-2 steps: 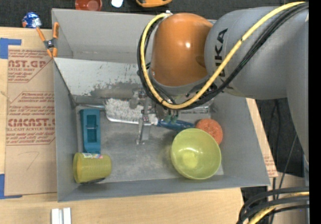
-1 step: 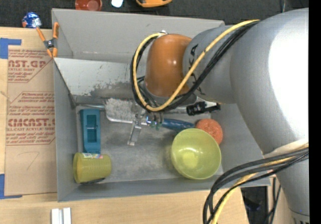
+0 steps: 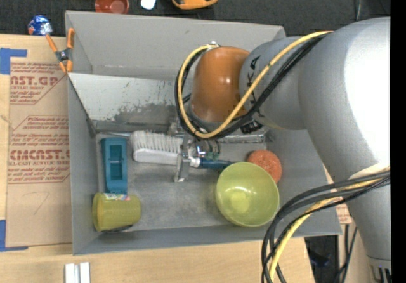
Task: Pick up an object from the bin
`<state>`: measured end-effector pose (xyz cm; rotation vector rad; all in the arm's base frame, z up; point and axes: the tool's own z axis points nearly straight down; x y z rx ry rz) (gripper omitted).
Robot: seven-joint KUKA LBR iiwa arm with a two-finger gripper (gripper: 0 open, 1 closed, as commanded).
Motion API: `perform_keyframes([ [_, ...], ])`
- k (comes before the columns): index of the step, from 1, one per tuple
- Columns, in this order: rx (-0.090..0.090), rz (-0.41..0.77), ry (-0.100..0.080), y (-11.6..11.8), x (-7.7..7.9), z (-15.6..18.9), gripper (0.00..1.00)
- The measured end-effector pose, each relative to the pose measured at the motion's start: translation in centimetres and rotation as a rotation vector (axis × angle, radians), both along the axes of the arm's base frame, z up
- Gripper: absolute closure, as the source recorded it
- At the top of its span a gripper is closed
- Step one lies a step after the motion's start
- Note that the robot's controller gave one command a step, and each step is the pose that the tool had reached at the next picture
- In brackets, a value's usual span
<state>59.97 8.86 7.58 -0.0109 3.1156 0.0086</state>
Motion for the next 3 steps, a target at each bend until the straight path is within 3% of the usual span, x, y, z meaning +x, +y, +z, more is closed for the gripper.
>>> perform_keyframes([
  [1, 0.008, -0.437, 0.020, 1.4, -1.5, -0.6, 0.00],
  [2, 0.000, -0.018, 0.012, 0.1, -0.4, -0.4, 0.00],
  [3, 0.008, -0.407, 0.013, 1.2, -1.1, -0.5, 1.00],
])
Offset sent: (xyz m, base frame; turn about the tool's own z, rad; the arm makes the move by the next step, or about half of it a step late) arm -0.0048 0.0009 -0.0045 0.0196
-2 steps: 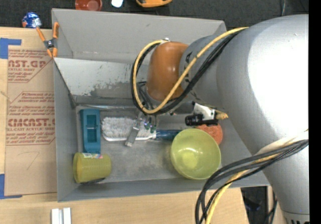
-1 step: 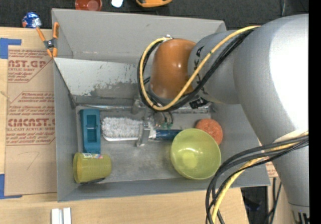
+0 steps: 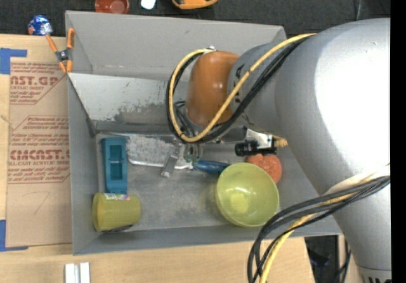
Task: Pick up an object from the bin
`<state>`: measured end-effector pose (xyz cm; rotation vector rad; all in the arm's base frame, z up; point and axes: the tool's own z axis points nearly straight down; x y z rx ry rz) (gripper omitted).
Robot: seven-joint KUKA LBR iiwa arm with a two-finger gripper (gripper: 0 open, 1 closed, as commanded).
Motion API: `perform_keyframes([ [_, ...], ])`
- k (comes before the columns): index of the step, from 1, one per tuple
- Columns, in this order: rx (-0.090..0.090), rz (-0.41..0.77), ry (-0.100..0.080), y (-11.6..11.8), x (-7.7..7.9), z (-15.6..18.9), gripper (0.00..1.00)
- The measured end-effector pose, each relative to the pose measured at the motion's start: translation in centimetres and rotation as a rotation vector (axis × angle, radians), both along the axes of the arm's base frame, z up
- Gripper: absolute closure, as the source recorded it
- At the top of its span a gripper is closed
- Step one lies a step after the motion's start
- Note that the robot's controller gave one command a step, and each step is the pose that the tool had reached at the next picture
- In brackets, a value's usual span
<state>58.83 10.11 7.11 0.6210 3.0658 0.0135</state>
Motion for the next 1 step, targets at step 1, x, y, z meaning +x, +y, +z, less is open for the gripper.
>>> perform_keyframes([
  [1, 0.000, 0.001, 0.000, 0.00, 0.00, 0.00, 1.00],
])
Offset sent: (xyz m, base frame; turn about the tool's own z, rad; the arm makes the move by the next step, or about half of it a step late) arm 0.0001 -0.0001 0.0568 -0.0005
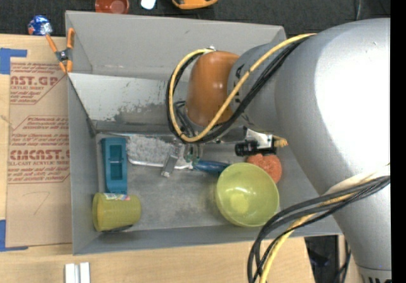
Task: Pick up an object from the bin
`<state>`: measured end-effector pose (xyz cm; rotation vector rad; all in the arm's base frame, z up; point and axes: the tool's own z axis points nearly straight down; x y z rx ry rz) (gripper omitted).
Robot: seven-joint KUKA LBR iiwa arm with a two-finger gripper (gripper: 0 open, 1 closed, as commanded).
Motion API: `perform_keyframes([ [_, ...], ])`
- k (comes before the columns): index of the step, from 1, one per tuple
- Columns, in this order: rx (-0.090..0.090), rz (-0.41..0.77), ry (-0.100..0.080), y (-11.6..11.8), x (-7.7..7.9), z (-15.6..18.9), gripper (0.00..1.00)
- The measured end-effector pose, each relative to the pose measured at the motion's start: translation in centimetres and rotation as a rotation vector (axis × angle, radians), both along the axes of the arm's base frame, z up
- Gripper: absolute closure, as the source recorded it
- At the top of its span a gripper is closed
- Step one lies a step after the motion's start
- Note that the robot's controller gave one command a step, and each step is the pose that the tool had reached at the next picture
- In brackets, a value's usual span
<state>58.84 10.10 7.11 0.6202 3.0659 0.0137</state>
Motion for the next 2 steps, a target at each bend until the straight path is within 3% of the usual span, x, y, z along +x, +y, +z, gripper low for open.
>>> perform_keyframes([
  [1, 0.000, 0.000, 0.007, 0.0, -0.3, 1.7, 1.00],
  [2, 0.001, 0.000, 0.001, 0.0, -0.1, 4.6, 1.00],
])
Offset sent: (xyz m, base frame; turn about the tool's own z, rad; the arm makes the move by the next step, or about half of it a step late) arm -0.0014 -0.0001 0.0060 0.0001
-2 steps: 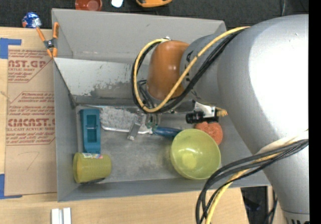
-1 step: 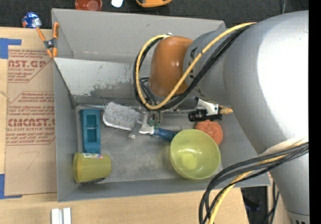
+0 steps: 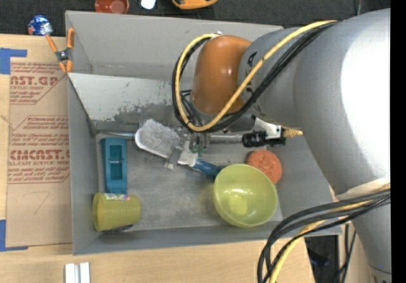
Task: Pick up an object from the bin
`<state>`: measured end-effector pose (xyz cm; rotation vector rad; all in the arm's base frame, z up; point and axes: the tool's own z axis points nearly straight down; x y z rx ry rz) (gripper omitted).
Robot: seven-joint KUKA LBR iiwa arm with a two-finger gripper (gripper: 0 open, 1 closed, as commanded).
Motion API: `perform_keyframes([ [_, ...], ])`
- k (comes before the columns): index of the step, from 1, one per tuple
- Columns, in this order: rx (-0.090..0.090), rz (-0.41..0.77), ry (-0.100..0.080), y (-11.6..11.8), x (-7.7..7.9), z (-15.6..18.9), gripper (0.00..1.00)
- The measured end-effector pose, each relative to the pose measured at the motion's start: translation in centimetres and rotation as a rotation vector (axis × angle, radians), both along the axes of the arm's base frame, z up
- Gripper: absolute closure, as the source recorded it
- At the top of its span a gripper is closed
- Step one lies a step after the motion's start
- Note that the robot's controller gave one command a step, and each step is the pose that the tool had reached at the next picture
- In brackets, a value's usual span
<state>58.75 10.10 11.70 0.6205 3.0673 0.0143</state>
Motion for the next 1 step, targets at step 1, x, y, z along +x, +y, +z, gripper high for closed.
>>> perform_keyframes([
  [1, 0.000, 0.001, 0.005, 0.02, -0.14, 3.75, 1.00],
])
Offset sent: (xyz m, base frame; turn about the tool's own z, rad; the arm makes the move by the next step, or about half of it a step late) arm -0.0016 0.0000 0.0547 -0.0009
